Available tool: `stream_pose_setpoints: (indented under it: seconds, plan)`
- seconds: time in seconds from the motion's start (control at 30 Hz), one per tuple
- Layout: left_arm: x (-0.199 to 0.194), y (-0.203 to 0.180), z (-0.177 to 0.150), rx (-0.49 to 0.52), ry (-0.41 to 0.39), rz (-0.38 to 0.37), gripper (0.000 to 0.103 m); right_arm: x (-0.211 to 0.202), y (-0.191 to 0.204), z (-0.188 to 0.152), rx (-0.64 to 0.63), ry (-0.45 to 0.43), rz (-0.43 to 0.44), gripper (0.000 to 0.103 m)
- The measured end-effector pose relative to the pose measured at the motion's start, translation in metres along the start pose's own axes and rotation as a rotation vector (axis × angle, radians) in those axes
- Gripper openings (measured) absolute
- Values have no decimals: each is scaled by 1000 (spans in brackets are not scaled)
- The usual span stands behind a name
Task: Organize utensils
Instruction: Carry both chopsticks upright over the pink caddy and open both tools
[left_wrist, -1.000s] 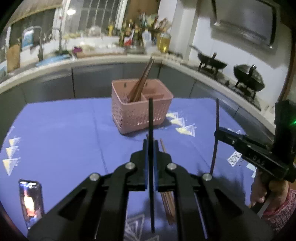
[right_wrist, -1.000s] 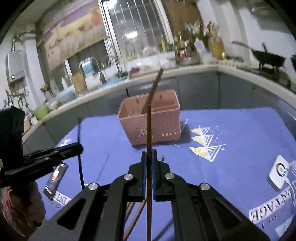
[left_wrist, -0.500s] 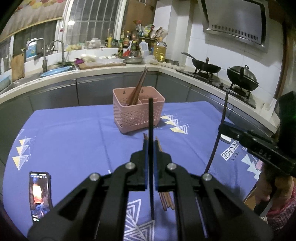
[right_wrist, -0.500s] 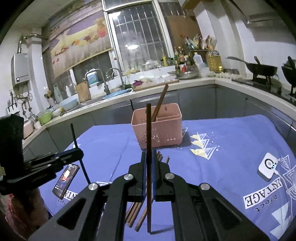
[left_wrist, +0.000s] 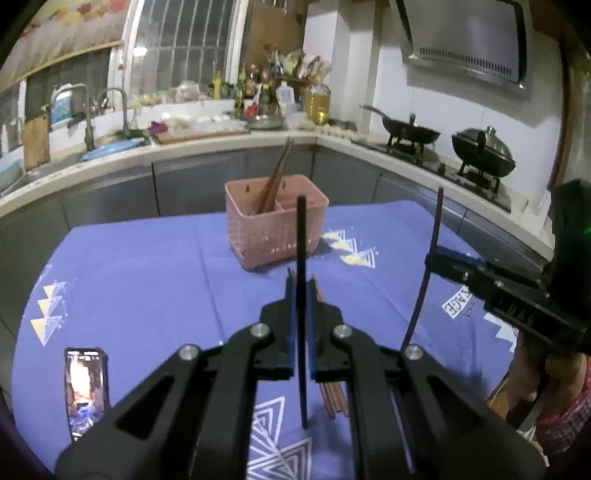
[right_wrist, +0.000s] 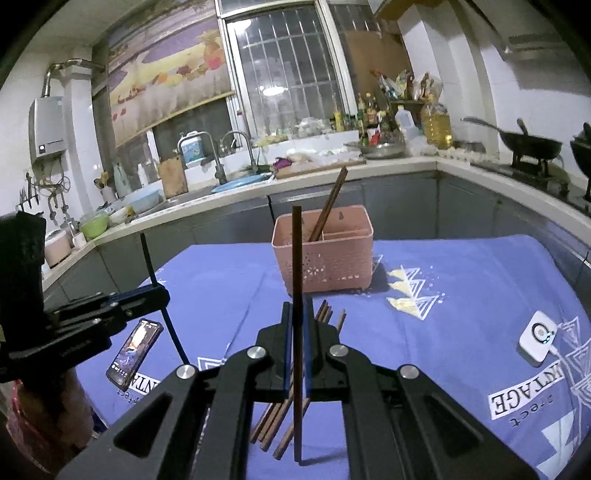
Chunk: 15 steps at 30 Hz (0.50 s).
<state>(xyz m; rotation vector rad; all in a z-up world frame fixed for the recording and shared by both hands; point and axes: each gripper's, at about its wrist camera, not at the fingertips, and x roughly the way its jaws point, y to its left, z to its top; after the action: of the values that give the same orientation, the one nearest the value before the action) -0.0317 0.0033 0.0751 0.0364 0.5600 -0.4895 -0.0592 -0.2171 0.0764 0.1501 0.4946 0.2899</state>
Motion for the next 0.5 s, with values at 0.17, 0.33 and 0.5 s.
stream_pose_setpoints:
  seconds: [0.17,0.33,0.5]
  plan:
    - [-1,5,28,5,-17,-42,5,7,-4,26,-10,-31,31,5]
    - [-2,10,101,35,-108,-73,5,26,-11,94,-13,-135,77,5]
    - [18,14,182,89,-249,16,5,67,-23,165,0,-268,54,5]
